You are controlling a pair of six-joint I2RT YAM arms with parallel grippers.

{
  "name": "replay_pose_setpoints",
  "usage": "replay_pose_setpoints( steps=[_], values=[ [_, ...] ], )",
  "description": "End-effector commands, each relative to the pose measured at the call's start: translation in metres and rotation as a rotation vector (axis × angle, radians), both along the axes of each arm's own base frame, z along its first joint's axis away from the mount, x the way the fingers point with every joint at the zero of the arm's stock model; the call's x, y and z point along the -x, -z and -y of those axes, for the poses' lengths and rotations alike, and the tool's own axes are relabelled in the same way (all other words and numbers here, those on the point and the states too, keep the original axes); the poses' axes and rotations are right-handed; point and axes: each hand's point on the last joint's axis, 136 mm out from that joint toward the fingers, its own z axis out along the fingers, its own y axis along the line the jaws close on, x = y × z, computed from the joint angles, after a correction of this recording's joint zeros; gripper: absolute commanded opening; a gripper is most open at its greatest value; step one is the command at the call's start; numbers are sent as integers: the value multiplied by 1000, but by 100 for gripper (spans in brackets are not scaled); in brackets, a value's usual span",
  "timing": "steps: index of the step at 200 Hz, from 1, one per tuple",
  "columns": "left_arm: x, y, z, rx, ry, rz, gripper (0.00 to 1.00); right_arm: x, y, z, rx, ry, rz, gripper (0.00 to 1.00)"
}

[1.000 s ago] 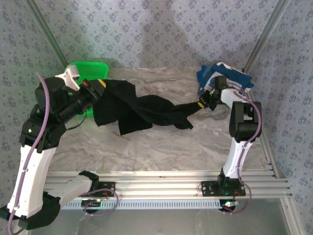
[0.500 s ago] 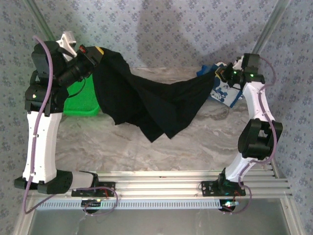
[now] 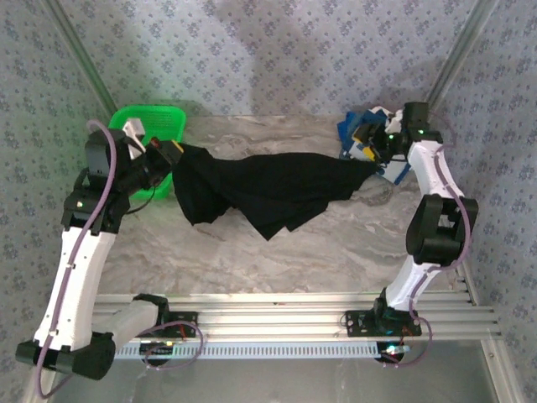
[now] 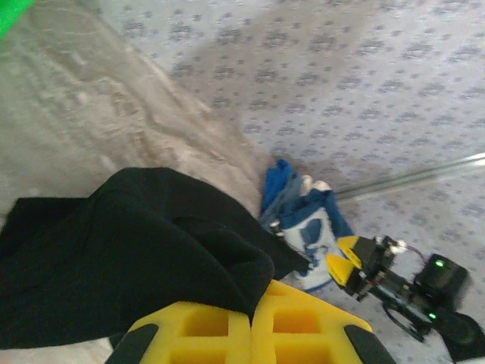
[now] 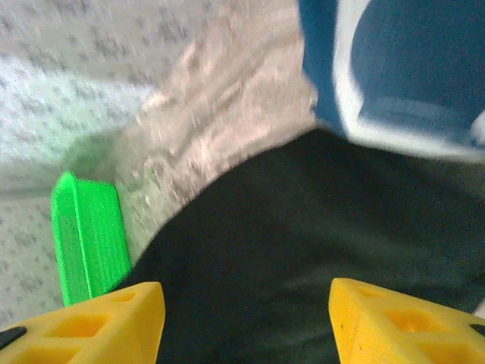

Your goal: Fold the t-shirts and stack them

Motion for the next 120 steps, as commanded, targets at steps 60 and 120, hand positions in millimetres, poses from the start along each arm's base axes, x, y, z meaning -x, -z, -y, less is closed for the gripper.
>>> replay_pose_setpoints(
  steps=[60,120],
  values=[
    [-3,16,-9,-1,-45,14,0,189,75,-140,226,-503,-235,53],
    [2,21,-11,-29,-38,0,0,190,138,-166,377,-613,-389,41]
  ],
)
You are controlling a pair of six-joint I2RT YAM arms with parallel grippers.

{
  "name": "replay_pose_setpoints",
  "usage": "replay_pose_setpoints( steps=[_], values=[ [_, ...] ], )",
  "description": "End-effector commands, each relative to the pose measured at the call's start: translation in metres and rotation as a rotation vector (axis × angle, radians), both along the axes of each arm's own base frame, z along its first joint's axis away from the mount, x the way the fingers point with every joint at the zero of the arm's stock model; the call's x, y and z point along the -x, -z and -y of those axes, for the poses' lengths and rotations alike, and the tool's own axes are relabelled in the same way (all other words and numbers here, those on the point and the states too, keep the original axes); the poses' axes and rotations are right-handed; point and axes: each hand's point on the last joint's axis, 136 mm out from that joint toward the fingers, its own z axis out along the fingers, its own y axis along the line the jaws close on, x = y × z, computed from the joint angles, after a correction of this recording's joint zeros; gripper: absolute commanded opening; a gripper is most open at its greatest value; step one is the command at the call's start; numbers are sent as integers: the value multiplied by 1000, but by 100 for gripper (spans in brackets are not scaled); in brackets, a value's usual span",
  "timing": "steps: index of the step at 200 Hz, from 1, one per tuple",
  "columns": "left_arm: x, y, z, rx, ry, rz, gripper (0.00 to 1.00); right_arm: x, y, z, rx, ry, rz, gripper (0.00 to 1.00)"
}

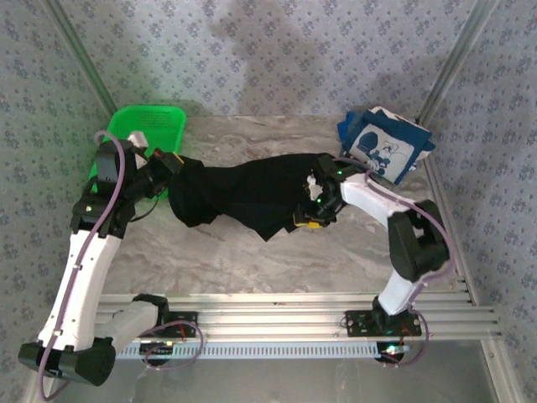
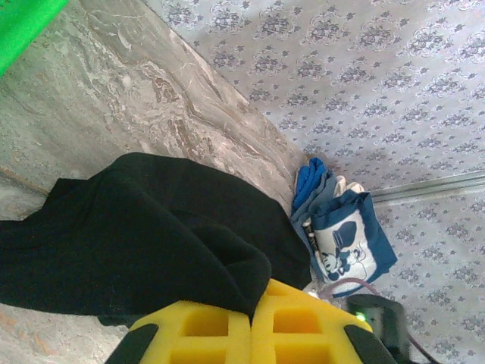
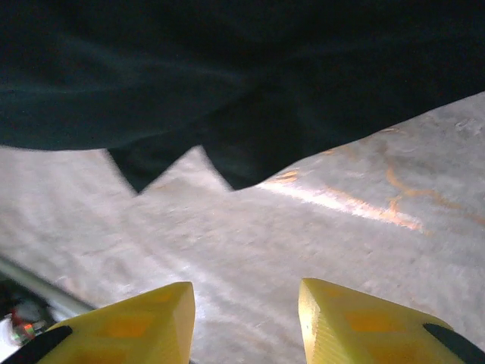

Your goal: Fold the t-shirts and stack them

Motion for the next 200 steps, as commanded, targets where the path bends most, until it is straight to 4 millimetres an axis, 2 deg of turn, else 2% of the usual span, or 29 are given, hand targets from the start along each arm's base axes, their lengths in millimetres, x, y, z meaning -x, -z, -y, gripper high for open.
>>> replay_pose_setpoints(
  steps=[1,20,40,64,106,117,180,200],
  values=[
    [4,-13,-4,-16,-4,55,0,0,2,-5,54,-4,-13,41],
    [6,-9,-5,-24,-3,50,0,2,14,-13,31,77,-80,44],
    [8,-4,-6,-31,-4,44,0,-8,22,-22,-4,158,-96,49],
    [11,4,-6,-28,-4,33,0,-17,26,-25,38,176,-90,52],
    [18,19,-8,-19,-11,15,0,-23,40,-25,121,162,-93,51],
    [19,23,-9,-19,-12,7,0,-23,43,-26,152,108,-80,51],
    [24,29,-10,-13,-16,3,0,-18,60,-29,278,6,-66,50],
    [25,30,-10,-10,-14,1,0,-22,60,-32,306,-15,-44,50]
  ],
)
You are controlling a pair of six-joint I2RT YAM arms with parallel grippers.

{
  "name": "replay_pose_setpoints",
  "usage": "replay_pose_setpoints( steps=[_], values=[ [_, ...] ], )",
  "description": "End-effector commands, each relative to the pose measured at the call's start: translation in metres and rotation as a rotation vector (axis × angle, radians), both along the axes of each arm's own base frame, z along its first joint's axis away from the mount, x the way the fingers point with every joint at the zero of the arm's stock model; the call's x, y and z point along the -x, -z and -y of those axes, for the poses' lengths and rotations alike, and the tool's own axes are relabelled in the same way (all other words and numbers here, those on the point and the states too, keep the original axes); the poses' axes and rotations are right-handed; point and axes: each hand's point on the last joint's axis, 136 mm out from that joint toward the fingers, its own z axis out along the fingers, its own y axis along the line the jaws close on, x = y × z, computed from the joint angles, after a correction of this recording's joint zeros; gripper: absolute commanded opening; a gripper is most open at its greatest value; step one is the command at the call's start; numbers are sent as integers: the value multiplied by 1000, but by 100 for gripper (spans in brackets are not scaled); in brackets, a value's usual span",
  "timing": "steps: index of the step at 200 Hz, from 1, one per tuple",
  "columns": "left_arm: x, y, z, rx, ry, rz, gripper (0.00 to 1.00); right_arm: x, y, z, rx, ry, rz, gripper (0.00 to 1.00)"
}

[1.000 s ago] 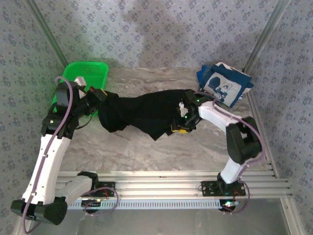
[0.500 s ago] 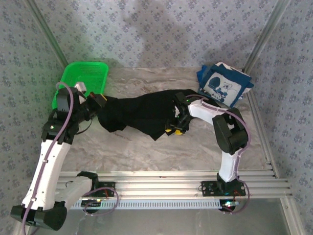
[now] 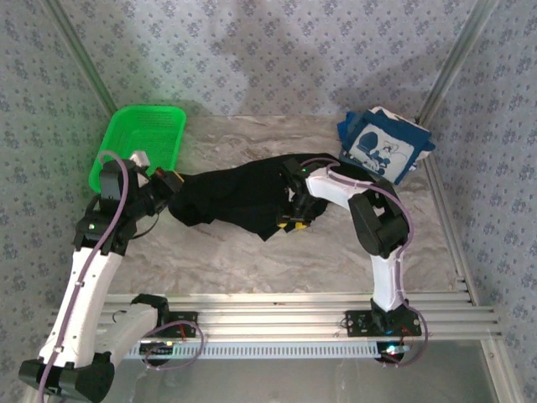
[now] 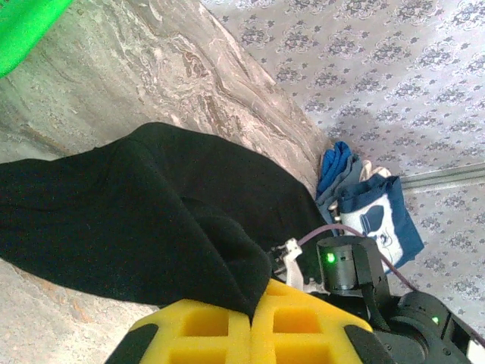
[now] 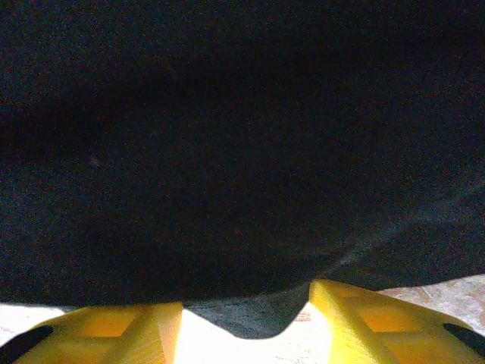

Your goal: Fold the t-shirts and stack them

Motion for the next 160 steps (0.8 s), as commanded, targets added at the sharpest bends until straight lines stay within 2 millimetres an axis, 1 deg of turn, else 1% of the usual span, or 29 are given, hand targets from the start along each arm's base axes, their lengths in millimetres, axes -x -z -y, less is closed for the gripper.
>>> replay_pose_setpoints(
  steps=[1,31,44,55,77,89,98,108,110,120,131,142,147,160],
  values=[
    [1,-9,-3,9,-14,43,0,3,15,7,104,-52,-9,50],
    [5,-6,-4,5,-11,36,0,9,23,11,218,-144,-33,50],
    [8,-2,-5,7,-12,30,0,12,27,15,269,-178,-32,47],
    [10,0,-5,10,-13,27,0,17,31,17,296,-186,-52,43],
    [17,10,-7,9,-20,11,0,17,39,25,336,-182,-55,26],
    [20,15,-9,9,-24,1,0,15,38,30,336,-166,-47,15],
    [23,18,-11,4,-30,-4,0,11,32,32,326,-150,-25,7],
    [24,17,-14,1,-37,3,0,4,17,33,304,-131,19,1],
    [26,21,-14,-3,-36,-16,0,3,13,33,297,-128,28,0],
    [28,20,-18,-11,-43,-20,0,-5,-9,37,267,-102,82,0],
    [28,13,-22,-18,-50,-11,0,-13,-43,41,221,-80,159,0],
    [26,3,-26,-23,-60,4,0,-20,-81,47,159,-52,237,0],
    [24,-3,-28,-25,-65,14,0,-21,-101,50,123,-37,279,0],
    [18,-26,-33,-26,-73,58,0,-23,-152,64,38,18,380,0]
  ],
)
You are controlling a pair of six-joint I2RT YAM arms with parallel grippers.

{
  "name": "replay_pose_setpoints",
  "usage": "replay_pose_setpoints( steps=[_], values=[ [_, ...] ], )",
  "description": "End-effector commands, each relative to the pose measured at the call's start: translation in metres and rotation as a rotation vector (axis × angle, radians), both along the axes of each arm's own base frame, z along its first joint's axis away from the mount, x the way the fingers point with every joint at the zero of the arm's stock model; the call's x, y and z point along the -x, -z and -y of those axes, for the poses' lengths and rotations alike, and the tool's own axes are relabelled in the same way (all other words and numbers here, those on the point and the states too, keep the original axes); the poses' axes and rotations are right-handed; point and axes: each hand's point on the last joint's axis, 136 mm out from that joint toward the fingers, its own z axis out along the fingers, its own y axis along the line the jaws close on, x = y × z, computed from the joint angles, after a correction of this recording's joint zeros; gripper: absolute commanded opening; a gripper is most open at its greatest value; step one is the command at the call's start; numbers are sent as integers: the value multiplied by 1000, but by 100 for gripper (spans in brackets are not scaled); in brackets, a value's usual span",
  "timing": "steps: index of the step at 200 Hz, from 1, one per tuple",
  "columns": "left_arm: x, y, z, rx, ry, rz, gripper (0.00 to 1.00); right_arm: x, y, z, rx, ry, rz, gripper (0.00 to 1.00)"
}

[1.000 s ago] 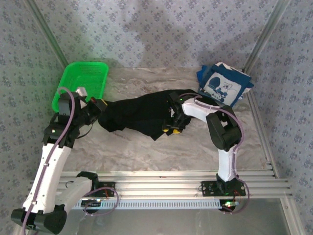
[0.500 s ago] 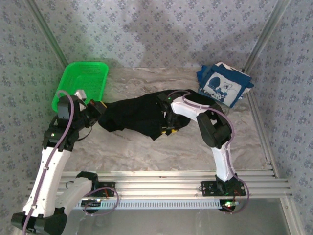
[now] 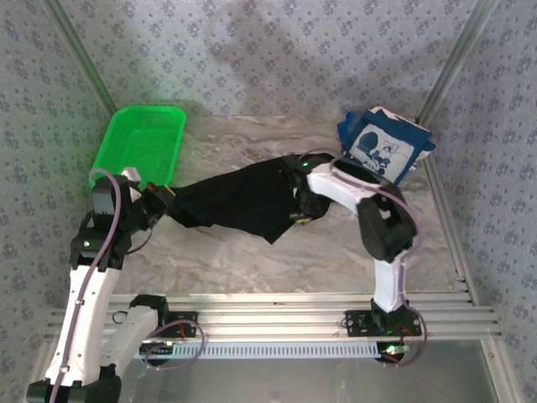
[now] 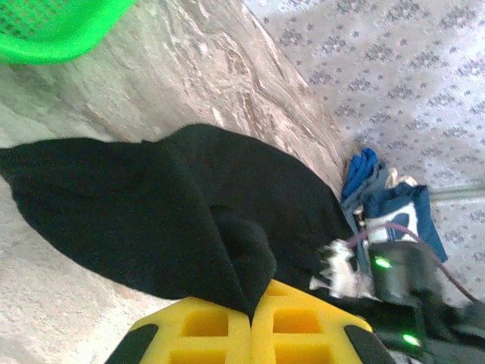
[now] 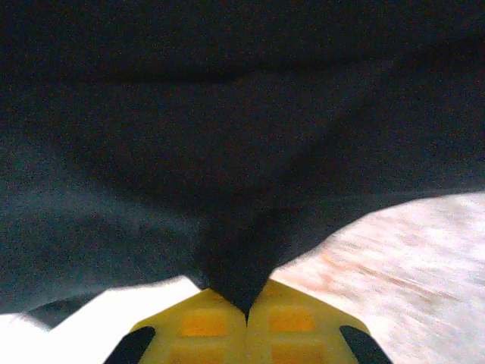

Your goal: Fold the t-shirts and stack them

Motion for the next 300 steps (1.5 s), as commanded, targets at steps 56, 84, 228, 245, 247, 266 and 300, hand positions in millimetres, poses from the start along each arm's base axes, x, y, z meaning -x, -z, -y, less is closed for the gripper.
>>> replay_pose_setpoints(
  steps=[56,84,228,245,247,266,300],
  values=[
    [-31,-165,-9,-39,21,318,0,2,-305,109,-588,286,655,0],
    [-33,-228,-6,-36,43,443,0,23,-389,139,-677,310,862,0],
    [-59,-378,13,0,160,789,0,13,-559,170,-1038,271,1185,0],
    [-52,-384,15,-18,171,816,0,19,-564,165,-1062,240,1183,0],
    [-50,-385,15,-22,171,822,0,19,-564,164,-1067,234,1180,0],
    [-33,-393,12,-66,163,865,0,31,-565,155,-1108,201,1146,0],
    [3,-409,9,-106,149,941,0,56,-559,137,-1198,176,1089,0]
  ],
)
